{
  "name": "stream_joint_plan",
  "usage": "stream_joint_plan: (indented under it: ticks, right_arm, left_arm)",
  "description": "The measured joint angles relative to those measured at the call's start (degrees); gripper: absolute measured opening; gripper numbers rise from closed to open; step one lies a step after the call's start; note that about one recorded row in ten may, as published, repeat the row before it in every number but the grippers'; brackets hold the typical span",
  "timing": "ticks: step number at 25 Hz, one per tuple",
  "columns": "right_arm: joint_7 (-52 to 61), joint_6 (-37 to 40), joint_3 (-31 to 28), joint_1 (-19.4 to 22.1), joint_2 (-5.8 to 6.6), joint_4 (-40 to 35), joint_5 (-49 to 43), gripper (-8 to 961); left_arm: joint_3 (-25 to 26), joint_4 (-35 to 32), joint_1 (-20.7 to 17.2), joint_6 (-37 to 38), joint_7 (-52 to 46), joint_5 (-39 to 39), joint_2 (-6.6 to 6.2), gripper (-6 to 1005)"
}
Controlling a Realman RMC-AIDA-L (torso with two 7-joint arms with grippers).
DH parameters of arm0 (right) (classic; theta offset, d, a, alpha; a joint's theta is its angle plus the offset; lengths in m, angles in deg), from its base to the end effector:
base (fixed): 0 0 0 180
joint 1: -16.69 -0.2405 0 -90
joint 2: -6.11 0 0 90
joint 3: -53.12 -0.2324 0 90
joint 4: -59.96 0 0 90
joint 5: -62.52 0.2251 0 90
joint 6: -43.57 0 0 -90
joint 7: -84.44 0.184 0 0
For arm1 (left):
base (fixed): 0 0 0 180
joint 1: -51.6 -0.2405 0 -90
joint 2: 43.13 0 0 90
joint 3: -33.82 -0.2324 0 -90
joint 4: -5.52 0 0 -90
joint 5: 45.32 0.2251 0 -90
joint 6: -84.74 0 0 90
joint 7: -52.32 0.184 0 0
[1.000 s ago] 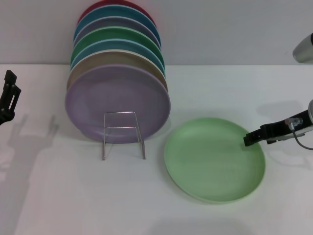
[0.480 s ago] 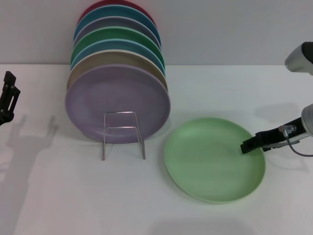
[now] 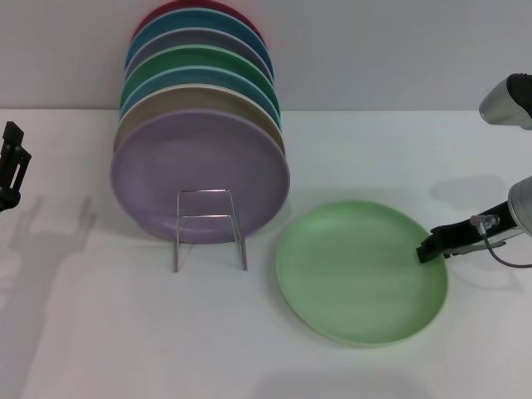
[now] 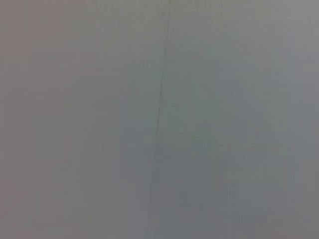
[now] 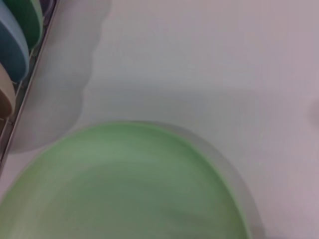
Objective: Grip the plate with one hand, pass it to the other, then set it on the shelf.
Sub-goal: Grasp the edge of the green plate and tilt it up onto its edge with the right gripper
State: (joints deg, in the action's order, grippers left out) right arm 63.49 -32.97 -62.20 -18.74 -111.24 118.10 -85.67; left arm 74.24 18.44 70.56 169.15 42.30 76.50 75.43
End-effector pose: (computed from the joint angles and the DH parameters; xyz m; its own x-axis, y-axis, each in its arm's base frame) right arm 0.2551 0.3944 -0.0104 0.3458 -0.9276 -0.1413 -0.8565 -0.2506 -0.4513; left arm -0.2966 0.3289 0.0158 0.5933 -0.2796 0.7549 0.7563 -0.1276 -0.6417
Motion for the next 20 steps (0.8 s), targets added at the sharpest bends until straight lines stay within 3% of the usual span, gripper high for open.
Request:
stream_joint_plan:
  ticks: [6,17,20]
  right_arm:
    - [-0.02,-0.11,0.00,0.01,0.02,-0.49,-0.42,232]
    - [-1.73,0.10,0.02,-0.20,-0.02,-1.09,-1.30,209]
    - [-2.14,0.44,0.10,-0.25,-0.03,-1.16,-1.30,141]
  left_arm:
    - [0.00,-0.09,0.01,0.33,-0.05,-0.01,0.00,742]
    - [0.00,0.14,-0.16,0.41,-0.07,0.00,0.00,742]
    - [0.00,0.11,-0.25,0.41,-0.11,0.00,0.00,742]
